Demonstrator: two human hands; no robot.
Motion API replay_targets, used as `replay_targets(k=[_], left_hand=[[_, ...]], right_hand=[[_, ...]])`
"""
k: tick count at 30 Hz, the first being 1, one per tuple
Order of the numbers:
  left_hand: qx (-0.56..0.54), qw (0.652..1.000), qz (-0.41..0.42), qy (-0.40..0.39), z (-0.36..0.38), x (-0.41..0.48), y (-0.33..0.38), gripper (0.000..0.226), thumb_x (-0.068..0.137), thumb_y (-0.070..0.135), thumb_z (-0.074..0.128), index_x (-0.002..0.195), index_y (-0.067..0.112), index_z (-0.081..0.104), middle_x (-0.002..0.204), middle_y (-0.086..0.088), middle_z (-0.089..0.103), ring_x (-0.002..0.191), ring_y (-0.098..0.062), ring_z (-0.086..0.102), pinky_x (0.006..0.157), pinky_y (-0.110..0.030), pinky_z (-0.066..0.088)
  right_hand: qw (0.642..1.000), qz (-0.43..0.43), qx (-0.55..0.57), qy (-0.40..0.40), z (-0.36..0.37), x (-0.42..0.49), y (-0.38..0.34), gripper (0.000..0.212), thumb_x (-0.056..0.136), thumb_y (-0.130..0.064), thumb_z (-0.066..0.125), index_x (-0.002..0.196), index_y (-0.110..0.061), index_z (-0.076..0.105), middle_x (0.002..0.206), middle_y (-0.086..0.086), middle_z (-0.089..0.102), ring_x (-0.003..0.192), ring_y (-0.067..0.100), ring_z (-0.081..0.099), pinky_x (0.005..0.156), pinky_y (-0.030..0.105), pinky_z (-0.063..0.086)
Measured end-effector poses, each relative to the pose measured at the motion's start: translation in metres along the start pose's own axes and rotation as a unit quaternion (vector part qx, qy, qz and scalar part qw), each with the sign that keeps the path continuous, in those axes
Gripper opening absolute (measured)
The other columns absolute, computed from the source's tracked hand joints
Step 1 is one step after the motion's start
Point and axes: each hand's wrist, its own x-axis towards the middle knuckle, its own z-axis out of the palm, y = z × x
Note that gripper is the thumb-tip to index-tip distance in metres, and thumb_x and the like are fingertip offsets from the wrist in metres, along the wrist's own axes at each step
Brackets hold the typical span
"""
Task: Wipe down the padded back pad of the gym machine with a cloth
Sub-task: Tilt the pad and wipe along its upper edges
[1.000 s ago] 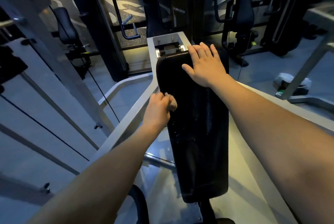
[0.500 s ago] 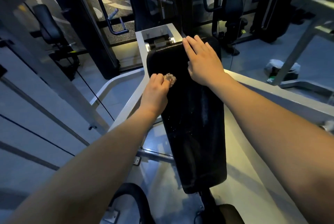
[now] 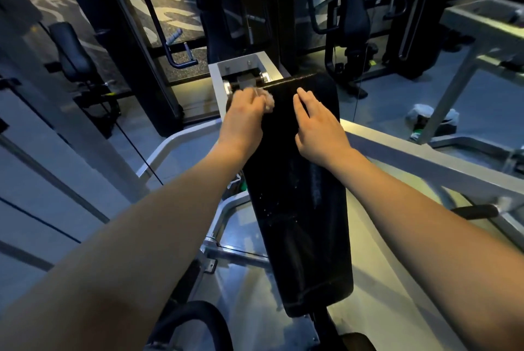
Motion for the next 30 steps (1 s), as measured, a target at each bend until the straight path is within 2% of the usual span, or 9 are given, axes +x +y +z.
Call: replay_targets(k=[5,10,13,17,20,24,27,28,30], left_hand=[[0.011,0.996,0.006,-0.088,0.048,-0.080,0.008,0.030,0.072,-0.016,0.062,0.097,-0.001,0.064,0.096,-0.016,0.055,0.088,-0.035,0.050,0.064,-0.047,0.051],[-0.006,0.977,0.007,-0.213,0.058,-0.119,0.020,0.023,0.081,-0.006,0.064,0.100,0.005,0.071,0.097,-0.011,0.056,0.092,-0.032,0.052,0.076,-0.046,0.051],[-0.058,0.991,-0.011,-0.120,0.036,-0.083,0.022,0.018,0.087,0.000,0.065,0.096,0.013,0.075,0.096,-0.008,0.058,0.092,-0.029,0.053,0.082,-0.040,0.050],[-0.016,0.998,-0.006,0.054,0.008,-0.020,0.015,0.019,0.090,-0.001,0.064,0.104,0.009,0.071,0.095,-0.012,0.055,0.089,-0.030,0.051,0.076,-0.036,0.049],[0.044,0.999,-0.001,-0.012,0.021,-0.034,0.007,0.040,0.081,-0.014,0.058,0.117,0.000,0.065,0.115,-0.019,0.058,0.097,-0.037,0.050,0.079,-0.046,0.052],[0.061,0.989,0.005,-0.134,0.047,-0.093,0.020,0.055,0.085,-0.011,0.055,0.137,0.006,0.056,0.132,-0.013,0.050,0.108,-0.034,0.045,0.089,-0.045,0.051],[-0.037,0.966,-0.091,-0.239,0.051,-0.112,0.033,0.035,0.089,-0.003,0.059,0.122,0.008,0.068,0.116,-0.012,0.056,0.106,-0.035,0.055,0.083,-0.033,0.045],[-0.090,0.947,-0.162,-0.262,0.048,-0.116,0.037,0.029,0.091,0.003,0.061,0.119,0.007,0.070,0.111,-0.011,0.061,0.103,-0.033,0.060,0.080,-0.030,0.045],[-0.225,0.884,-0.306,-0.274,0.038,-0.127,0.045,0.037,0.092,0.010,0.066,0.129,0.007,0.064,0.113,-0.009,0.067,0.100,-0.025,0.066,0.083,-0.030,0.053]], right_hand=[[0.999,0.013,0.026,-0.017,0.012,-0.035,0.001,0.071,0.093,-0.019,0.062,0.156,-0.002,0.033,0.159,0.017,0.033,0.147,0.033,0.033,0.119,0.043,0.036],[0.998,0.023,0.039,-0.038,0.009,-0.065,0.000,0.052,0.096,-0.023,0.059,0.145,-0.010,0.051,0.139,0.008,0.047,0.126,0.028,0.045,0.102,0.039,0.046],[0.996,0.028,0.054,-0.059,0.006,-0.075,0.003,0.041,0.097,-0.024,0.057,0.137,-0.012,0.058,0.133,0.007,0.050,0.120,0.027,0.049,0.096,0.037,0.046],[0.988,0.056,0.103,-0.097,0.005,-0.087,0.004,0.036,0.099,-0.024,0.053,0.131,-0.013,0.061,0.129,0.006,0.054,0.119,0.026,0.051,0.099,0.042,0.051],[0.982,0.063,0.124,-0.129,0.005,-0.098,0.001,0.036,0.100,-0.023,0.051,0.132,-0.013,0.061,0.131,0.004,0.054,0.122,0.023,0.050,0.102,0.042,0.050],[0.976,0.069,0.140,-0.152,0.007,-0.112,0.001,0.034,0.100,-0.023,0.050,0.130,-0.013,0.062,0.130,0.004,0.054,0.120,0.022,0.052,0.102,0.039,0.050],[0.972,0.066,0.160,-0.158,0.007,-0.121,-0.001,0.031,0.101,-0.023,0.050,0.128,-0.015,0.064,0.127,0.002,0.054,0.115,0.020,0.055,0.099,0.036,0.051],[0.970,0.067,0.178,-0.152,0.008,-0.123,-0.002,0.030,0.101,-0.022,0.051,0.127,-0.016,0.065,0.125,0.000,0.055,0.111,0.018,0.057,0.097,0.034,0.052],[0.962,0.073,0.226,-0.131,0.008,-0.126,-0.006,0.027,0.102,-0.022,0.053,0.125,-0.017,0.065,0.116,-0.002,0.055,0.098,0.014,0.060,0.090,0.031,0.053]])
